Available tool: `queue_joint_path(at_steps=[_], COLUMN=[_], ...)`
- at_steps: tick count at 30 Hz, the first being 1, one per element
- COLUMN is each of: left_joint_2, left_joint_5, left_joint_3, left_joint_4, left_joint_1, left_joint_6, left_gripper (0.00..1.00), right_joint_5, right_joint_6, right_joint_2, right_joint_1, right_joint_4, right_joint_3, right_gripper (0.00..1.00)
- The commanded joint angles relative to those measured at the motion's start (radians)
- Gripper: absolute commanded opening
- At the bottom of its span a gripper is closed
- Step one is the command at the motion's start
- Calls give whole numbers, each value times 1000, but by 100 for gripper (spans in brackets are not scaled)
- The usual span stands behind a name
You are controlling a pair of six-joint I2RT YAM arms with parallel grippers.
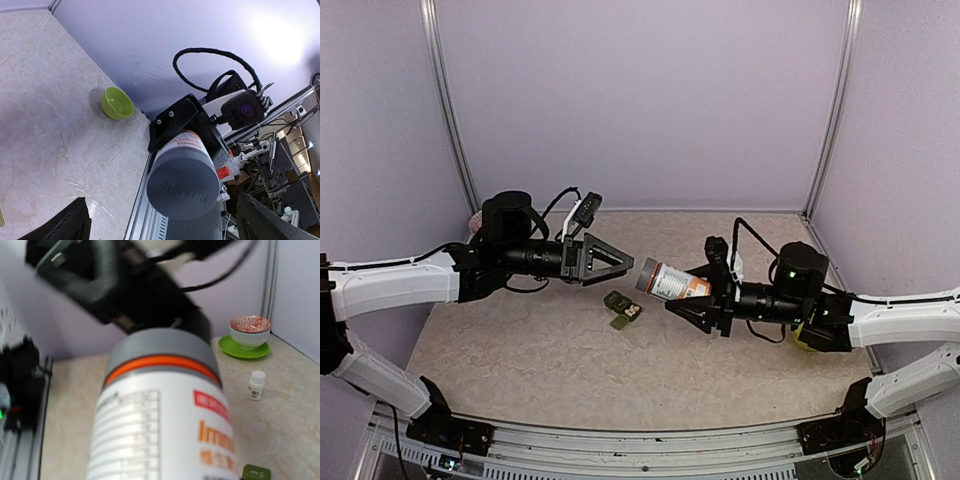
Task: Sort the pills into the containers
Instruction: Screw the lid of the pill bottle onto the pill bottle.
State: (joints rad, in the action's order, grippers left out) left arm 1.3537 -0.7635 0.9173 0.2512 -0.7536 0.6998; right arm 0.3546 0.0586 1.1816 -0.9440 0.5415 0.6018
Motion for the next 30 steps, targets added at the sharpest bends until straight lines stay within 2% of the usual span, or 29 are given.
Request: queue_joint_path(at_steps=[1, 6, 21, 24, 28, 30], left_joint_2=[43, 73, 71, 73, 71, 69], left_joint_5=[-60, -83, -96, -102, -105, -102], left_joint_3=[-1, 9, 4, 6, 10, 12], left_joint_4=[113, 129, 122, 116, 102, 93], left_joint_1=[-20, -41, -49, -52, -53, -54], left_joint_6=[75, 80, 52, 40, 20, 10], left_gripper=[99, 96, 62, 60, 65, 64], right_joint_5=[-109, -176, -273, -268, -265, -263], right_joint_6=[-229, -274, -289, -281, -273, -270], right_joint_2=[1, 18, 60, 64, 64, 63], right_joint_1=[-70, -107, -121, -121, -121, -121], right_joint_4=[-45, -48, -82, -76, -78, -77], right_joint_3=[54, 67, 88, 87, 90, 90], right_gripper=[1, 1, 1, 1, 1, 1])
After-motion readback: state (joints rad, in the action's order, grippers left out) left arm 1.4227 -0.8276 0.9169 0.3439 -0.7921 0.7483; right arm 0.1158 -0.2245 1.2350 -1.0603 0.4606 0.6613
